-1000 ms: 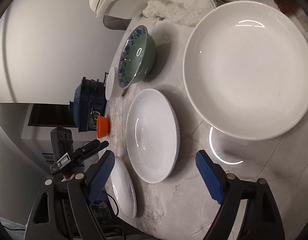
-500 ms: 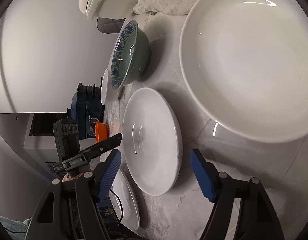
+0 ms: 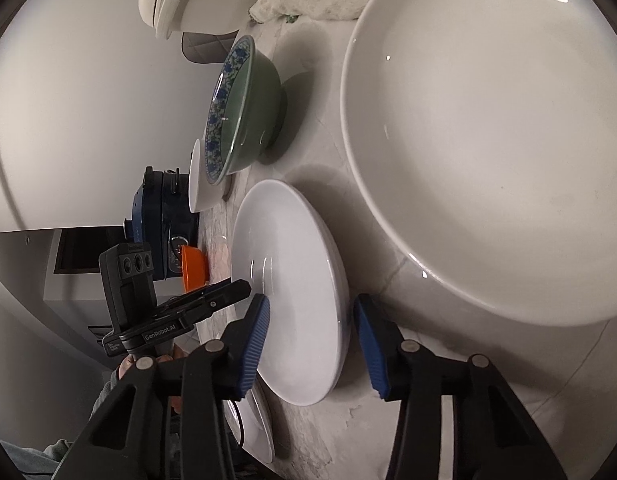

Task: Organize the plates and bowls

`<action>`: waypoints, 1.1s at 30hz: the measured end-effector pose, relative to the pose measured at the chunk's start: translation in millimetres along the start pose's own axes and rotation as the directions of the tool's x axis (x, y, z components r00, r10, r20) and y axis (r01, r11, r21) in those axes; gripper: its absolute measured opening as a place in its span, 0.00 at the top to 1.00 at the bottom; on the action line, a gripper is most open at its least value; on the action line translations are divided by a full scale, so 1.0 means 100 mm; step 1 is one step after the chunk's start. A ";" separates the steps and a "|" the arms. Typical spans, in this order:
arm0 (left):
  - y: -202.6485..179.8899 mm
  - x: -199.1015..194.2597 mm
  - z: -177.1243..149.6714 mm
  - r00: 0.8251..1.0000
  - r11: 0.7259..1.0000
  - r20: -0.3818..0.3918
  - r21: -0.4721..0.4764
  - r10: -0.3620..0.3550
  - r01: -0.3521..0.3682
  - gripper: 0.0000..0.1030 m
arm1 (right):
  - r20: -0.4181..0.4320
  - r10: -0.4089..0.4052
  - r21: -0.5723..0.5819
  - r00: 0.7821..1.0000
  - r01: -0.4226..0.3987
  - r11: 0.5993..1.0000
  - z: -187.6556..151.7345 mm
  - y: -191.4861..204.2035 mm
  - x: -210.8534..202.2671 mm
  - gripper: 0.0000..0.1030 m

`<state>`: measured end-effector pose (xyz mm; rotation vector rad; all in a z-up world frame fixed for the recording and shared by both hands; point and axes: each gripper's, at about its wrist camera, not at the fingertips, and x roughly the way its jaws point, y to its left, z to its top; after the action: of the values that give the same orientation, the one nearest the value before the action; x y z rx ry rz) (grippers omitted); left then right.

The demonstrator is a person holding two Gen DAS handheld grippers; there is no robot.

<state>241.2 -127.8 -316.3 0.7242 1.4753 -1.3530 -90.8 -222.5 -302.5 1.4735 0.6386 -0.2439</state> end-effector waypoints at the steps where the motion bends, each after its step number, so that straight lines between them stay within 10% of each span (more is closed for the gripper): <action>1: -0.01 0.00 -0.01 1.000 1.000 -0.001 0.003 0.001 -0.001 0.66 | 0.001 -0.001 0.001 1.000 0.001 1.000 0.00 -0.01 -0.01 0.54; 9: -0.07 0.04 -0.06 1.000 1.000 -0.014 0.019 0.007 -0.007 0.80 | -0.001 -0.060 0.020 0.998 0.060 0.998 0.03 -0.08 -0.01 0.87; 23: -0.01 0.01 -0.06 1.000 1.000 -0.010 0.010 -0.011 0.011 0.81 | 0.013 -0.051 0.037 0.999 0.051 0.998 0.08 -0.10 -0.05 0.86; 33: -0.03 -0.01 -0.07 0.999 0.999 -0.009 0.020 0.048 -0.048 0.90 | -0.024 -0.190 -0.086 0.981 0.187 0.978 0.07 0.09 0.03 0.92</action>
<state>237.3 -121.0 -315.3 0.7754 1.4447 -1.3310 -82.1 -227.1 -296.7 1.3395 0.8070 -0.3371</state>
